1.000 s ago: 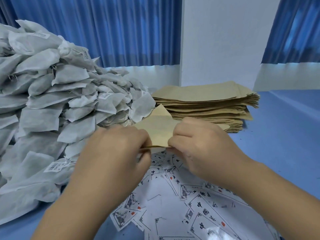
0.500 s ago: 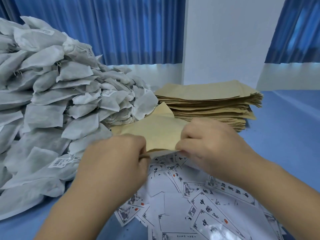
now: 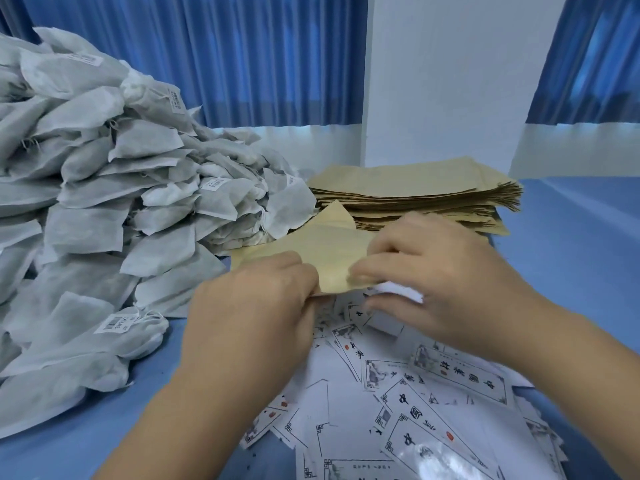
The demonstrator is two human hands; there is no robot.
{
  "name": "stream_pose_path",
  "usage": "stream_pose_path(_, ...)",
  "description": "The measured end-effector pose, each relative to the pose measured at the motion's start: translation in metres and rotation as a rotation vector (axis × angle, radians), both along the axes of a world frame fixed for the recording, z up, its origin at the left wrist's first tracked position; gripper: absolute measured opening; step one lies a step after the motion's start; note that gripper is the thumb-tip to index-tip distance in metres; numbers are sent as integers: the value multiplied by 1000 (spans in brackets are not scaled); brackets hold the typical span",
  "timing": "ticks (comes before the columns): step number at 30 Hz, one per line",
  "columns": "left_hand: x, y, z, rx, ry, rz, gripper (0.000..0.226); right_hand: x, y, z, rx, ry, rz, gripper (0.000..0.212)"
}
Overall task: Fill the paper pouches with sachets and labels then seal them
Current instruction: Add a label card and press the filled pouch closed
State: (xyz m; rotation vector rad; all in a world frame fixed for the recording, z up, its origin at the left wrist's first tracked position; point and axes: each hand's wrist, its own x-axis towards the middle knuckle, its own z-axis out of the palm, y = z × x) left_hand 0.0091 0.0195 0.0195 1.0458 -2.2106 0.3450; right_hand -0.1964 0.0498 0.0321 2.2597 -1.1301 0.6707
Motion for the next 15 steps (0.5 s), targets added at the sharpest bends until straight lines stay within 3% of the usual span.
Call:
stream_pose_path(6,4,1,7,-147,125,-42,13,-15,8,14,-218,-198,14,15)
stream_pose_path(10,5,-4,5,-247,229,-137,8,-10,21,31,-325,-205,38,12)
stream_pose_path(15,-2,-12,-3,-146,235,-267,8,-14,34,22,-221,-238,67,11)
